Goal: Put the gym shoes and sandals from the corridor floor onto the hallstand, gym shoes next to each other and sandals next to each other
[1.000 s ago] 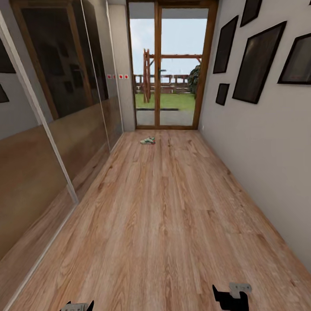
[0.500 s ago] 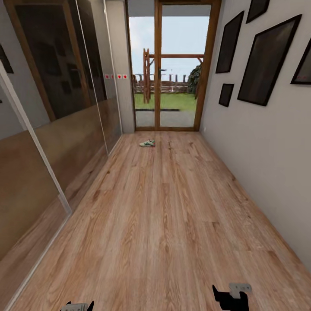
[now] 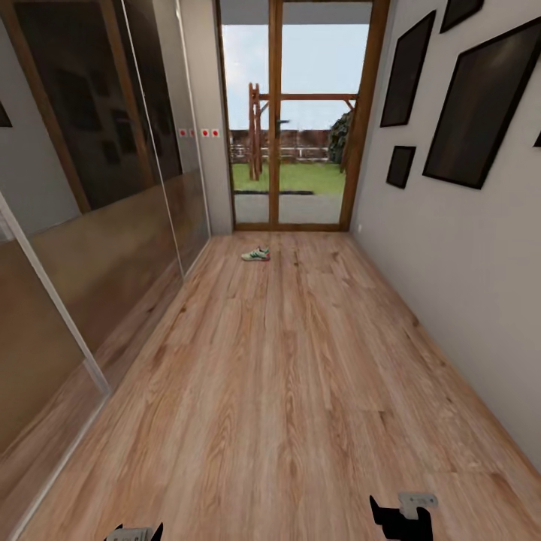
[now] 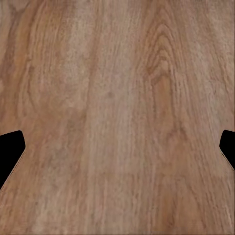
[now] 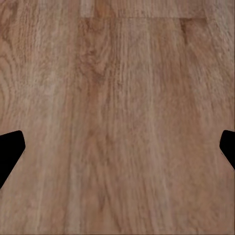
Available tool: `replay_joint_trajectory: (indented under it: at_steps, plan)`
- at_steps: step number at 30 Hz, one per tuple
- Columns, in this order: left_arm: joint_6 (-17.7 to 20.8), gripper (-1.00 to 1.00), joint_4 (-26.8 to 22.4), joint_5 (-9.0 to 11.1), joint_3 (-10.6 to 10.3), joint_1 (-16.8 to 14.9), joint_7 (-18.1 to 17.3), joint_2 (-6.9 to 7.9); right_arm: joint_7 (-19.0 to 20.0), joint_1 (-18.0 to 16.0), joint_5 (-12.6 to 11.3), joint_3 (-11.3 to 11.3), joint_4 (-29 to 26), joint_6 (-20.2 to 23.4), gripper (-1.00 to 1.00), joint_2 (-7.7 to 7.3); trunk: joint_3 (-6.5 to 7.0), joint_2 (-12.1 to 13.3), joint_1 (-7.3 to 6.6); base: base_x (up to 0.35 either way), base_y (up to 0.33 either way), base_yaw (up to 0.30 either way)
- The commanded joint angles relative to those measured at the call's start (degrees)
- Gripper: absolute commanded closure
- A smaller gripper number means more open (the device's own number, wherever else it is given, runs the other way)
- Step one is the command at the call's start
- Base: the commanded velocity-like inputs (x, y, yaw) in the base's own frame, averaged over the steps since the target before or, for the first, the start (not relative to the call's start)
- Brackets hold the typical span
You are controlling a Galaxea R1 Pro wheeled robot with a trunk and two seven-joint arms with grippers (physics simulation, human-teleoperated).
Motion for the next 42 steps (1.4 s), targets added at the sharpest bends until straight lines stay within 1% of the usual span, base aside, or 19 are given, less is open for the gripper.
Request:
replay_joint_trajectory:
  at_steps: [1, 42]
  plan:
    - [-0.02, -1.00, 0.06, 0.46, 0.24, -0.03, -0.59, 0.01, 0.46, -0.03, -0.51, 0.00, 0.06, -0.19, -1.00, -0.02, -0.05, -0.02, 0.02, 0.338, 0.000, 0.000]
    - [-0.02, -1.00, 0.06, 0.46, 0.18, -0.03, -0.59, -0.03, 0.45, -0.03, -0.51, 0.07, 0.06, -0.19, -1.00, -0.02, -0.05, -0.02, 0.02, 0.338, 0.000, 0.000]
